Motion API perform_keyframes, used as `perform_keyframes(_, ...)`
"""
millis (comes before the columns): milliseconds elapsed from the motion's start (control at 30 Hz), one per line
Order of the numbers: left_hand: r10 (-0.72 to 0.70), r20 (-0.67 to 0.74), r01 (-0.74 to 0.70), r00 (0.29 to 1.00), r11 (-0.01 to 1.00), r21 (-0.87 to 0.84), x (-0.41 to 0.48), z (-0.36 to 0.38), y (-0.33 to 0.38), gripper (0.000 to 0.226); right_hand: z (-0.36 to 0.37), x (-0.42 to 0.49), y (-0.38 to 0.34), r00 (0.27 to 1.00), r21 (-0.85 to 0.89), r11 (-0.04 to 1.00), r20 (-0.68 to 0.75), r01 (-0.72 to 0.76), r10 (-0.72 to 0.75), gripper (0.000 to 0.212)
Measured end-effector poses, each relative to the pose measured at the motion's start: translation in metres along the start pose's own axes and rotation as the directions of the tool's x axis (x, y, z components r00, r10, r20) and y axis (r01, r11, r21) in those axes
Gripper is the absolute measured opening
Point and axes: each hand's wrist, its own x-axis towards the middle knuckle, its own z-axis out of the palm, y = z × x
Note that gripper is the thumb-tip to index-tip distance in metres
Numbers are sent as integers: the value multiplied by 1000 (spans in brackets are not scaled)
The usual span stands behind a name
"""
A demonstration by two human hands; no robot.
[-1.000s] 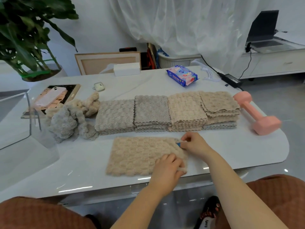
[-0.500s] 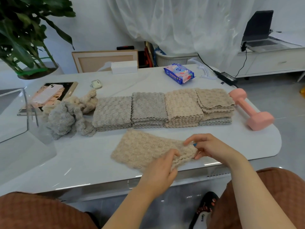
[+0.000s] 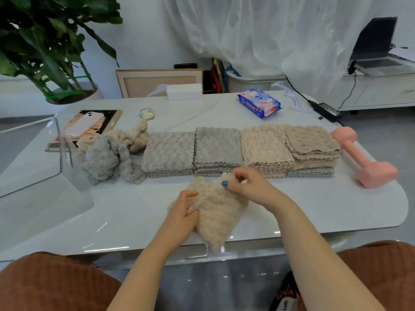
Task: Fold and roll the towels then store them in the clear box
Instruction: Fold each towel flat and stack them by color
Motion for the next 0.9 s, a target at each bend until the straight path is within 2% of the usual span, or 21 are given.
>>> perform_keyframes(100,-64,-207,82,976,993,84,6,-26,-11,23,29,34,-12,999,-133,991,46,16,-10,30)
perform_keyframes(167,-51,-314,113,948,976,184,13,-38,-16,14,45,50,-13,999,-197,980,38,13,-6,22)
perform_keyframes(233,-25,-358,135,933,949,286,19,-44,-19,12,56,63,-10,1000,-238,971,14,-1,4,5)
perform_keyframes(300,18,-389,127,921,931,343,25,-45,-21,13,62,71,-7,1000,-276,961,7,-16,19,12)
perform_keyframes(400,77,-449,112,890,918,380,35,-45,-22,14,66,77,-4,1000,-298,954,3,-23,25,10)
perform_keyframes(467,50,-446,163,894,890,427,43,-45,-25,22,67,80,-4,999,-338,940,-1,-34,36,7)
perform_keyframes(533,-11,-415,227,910,851,474,50,-43,-28,31,70,83,-1,999,-399,916,-2,-42,45,12)
perform_keyframes(633,-32,-396,247,918,826,506,52,-41,-30,27,75,85,3,998,-484,875,47,-19,48,21)
perform_keyframes(733,-64,-370,247,927,846,473,50,-45,-28,24,72,81,1,991,-484,875,119,3,62,32)
perform_keyframes(833,-98,-232,200,968,860,469,45,-55,-17,11,60,69,0,975,-435,900,187,-29,123,30)
perform_keyframes(900,-135,-92,159,987,927,339,39,-61,-7,8,50,56,6,967,-351,934,209,-63,144,21)
